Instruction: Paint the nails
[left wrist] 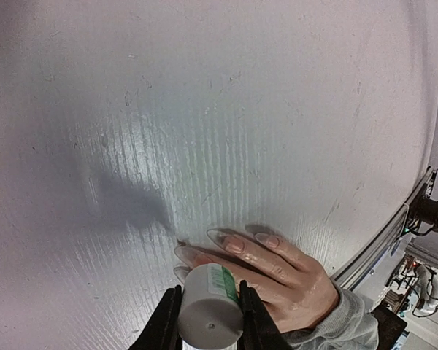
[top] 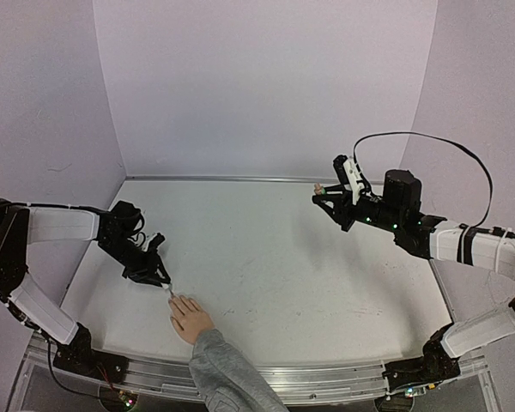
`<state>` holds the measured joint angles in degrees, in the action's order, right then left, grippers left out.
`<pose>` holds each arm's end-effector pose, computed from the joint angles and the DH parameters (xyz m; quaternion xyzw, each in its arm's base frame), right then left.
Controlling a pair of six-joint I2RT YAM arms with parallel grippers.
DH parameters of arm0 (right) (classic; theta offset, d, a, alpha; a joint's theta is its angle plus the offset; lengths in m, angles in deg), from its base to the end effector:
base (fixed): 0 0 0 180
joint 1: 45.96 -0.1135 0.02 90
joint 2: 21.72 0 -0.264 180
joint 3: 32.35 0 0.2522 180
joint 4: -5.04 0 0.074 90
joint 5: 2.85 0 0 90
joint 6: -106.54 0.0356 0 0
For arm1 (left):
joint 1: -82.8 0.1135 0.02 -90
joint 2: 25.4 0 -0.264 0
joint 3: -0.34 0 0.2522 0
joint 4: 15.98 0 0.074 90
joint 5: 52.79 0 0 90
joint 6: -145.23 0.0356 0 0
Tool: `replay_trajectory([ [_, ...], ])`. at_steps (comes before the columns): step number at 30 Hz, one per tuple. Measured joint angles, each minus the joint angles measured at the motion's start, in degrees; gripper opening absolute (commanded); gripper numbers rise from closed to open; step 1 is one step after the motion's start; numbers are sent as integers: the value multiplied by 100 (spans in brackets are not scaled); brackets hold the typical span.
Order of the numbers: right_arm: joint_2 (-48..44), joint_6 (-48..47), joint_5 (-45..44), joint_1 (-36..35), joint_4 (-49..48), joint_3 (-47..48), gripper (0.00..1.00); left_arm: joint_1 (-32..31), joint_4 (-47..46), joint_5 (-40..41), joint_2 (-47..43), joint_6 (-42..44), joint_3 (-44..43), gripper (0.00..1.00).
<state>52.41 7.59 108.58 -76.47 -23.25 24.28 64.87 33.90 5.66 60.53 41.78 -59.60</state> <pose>0.2463 0.1603 0.3117 -0.3463 0.5412 0.2580 0.7215 0.2354 -0.0957 0.1651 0.0707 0.9530 -0.2918 0.0410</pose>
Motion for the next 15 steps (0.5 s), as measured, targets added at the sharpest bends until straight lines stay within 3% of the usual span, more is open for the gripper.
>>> replay_trajectory([
  [15, 0, 0, 0, 0, -2, -2, 0, 0, -4, 0, 236, 15, -35, 0],
])
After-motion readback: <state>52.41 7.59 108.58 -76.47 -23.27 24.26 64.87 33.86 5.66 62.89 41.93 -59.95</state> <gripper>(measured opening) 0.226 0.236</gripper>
